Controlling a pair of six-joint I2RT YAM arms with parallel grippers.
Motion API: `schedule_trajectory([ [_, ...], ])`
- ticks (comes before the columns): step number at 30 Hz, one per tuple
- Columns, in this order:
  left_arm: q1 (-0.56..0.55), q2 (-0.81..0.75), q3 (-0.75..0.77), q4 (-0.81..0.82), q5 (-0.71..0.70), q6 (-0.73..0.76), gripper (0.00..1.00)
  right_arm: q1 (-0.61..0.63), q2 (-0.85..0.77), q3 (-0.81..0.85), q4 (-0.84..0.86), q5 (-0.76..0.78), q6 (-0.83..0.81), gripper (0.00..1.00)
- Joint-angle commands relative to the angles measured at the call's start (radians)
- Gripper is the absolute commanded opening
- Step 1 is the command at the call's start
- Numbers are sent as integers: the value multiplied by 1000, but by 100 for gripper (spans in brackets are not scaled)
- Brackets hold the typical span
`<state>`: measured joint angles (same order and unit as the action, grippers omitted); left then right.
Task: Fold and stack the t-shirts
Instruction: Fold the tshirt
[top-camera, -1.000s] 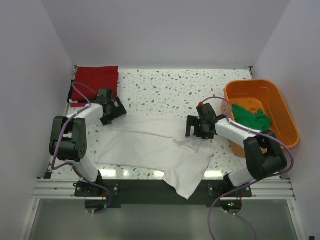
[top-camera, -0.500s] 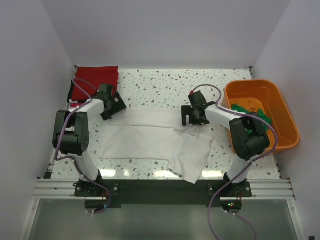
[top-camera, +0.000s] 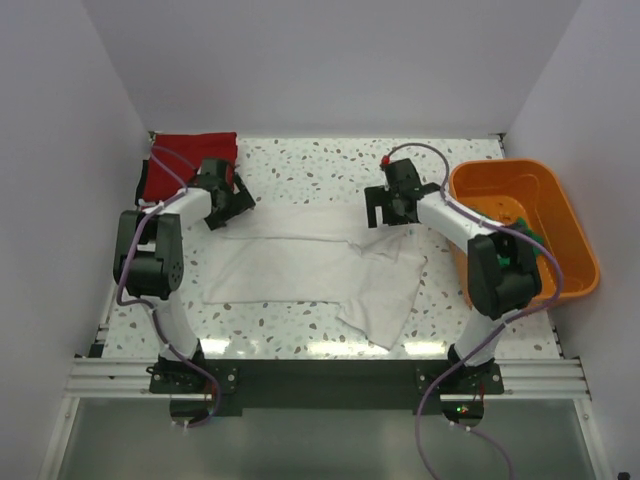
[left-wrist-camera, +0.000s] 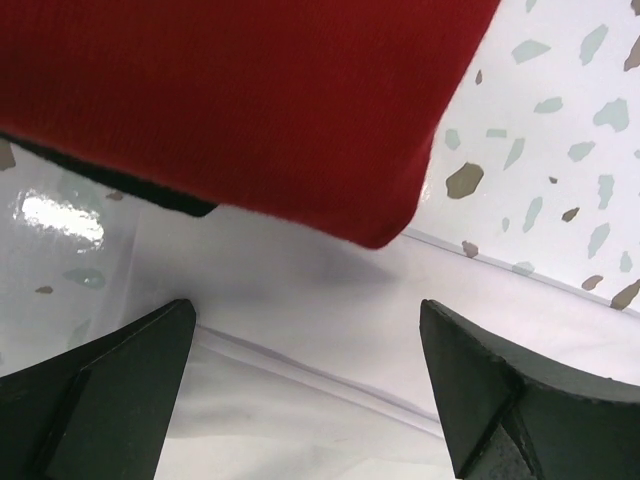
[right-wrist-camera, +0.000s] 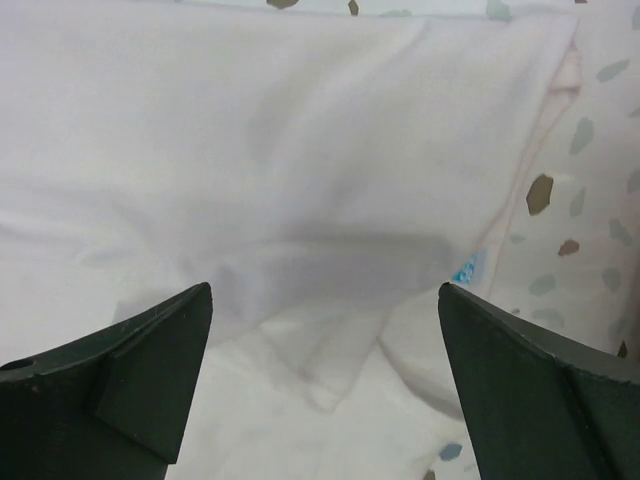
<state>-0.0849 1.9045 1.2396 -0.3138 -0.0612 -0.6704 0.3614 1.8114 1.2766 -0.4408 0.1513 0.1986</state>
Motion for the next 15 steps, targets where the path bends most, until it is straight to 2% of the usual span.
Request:
schedule_trajectory([
  [1,10,-59,-38,-21,-17,-9,100,17,-162,-95,-38,-70,-4,98],
  [4,8,-91,-42,-33,-17,-3,100,69,-179,-152,-68,-61,7,96],
  [10,10,-166,-55,-54,-29,17,100,128,-109,-134,-95,10,24,89],
  [12,10,-203,-78,-60,-48,15,100,128,-65,-112,-99,16,27,77],
  [15,10,-245,-109,-70,-69,15,100,129,-26,-76,-119,53,44,74],
])
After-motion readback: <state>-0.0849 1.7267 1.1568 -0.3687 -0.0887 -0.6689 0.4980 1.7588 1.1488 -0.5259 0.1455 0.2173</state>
